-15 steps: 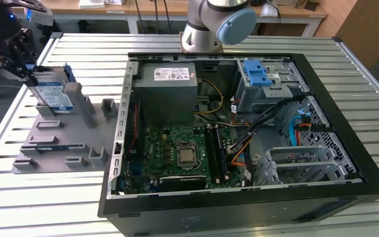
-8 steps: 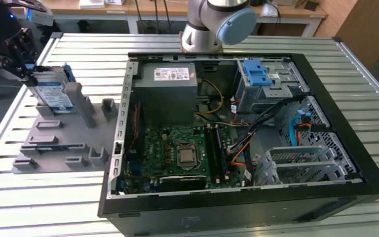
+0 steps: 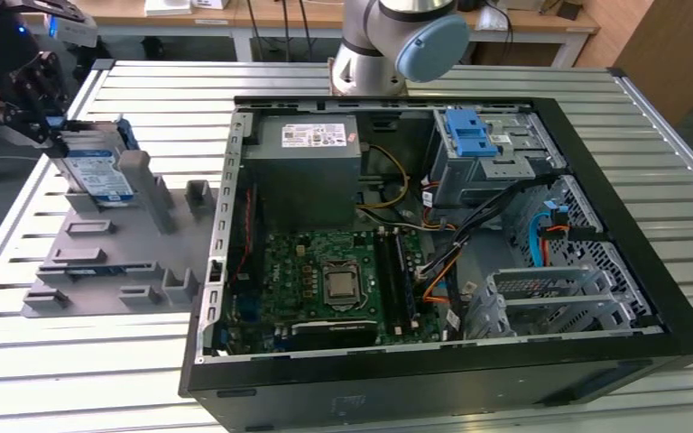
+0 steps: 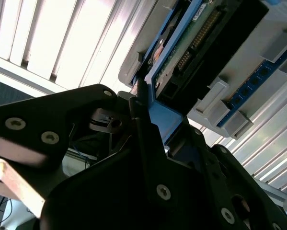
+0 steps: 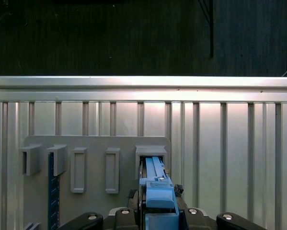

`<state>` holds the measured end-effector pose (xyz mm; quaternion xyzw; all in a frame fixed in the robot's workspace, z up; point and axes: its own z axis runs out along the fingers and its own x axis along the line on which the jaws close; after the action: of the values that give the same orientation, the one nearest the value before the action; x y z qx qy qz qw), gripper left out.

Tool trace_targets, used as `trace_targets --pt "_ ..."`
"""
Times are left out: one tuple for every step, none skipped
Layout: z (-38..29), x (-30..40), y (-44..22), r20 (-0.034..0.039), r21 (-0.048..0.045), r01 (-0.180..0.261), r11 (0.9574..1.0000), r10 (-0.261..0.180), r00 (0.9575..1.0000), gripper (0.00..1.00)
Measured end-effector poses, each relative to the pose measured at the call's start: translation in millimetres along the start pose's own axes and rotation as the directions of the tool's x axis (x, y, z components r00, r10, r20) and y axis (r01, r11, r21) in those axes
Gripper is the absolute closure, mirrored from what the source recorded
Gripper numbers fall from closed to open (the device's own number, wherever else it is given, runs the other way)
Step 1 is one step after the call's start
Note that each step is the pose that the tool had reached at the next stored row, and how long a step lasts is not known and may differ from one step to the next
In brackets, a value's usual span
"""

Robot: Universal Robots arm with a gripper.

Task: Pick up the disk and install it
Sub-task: 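Pick up the disk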

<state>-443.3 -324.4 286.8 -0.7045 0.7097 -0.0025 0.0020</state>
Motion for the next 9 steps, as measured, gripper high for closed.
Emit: trace_targets --pt "0.0 0.0 0.0 0.0000 0.0000 0.000 1.0000 0.000 1.0000 0.57" --pt "0.0 0.0 0.0 0.0000 0.0000 0.000 1.0000 0.000 1.0000 0.64" --pt "0.0 0.0 0.0 0.0000 0.0000 0.000 1.0000 0.000 1.0000 0.64" --pt "0.0 0.0 0.0 0.0000 -0.0001 0.001 1.0000 -0.001 1.0000 0.64" --pt "0.0 0.0 0.0 0.0001 0.0000 0.001 1.0000 -0.001 1.0000 0.64" --pt "0.0 0.0 0.0 0.0000 0.0000 0.001 1.0000 -0.001 1.0000 0.64" --pt "0.0 0.0 0.0 0.0000 0.0000 0.001 1.0000 -0.001 1.0000 0.64" --pt "0.0 0.0 0.0 0.0001 0.0000 0.001 1.0000 -0.001 1.0000 0.64" --pt "0.0 0.0 0.0 0.0001 0.0000 0.001 1.0000 -0.001 1.0000 0.64"
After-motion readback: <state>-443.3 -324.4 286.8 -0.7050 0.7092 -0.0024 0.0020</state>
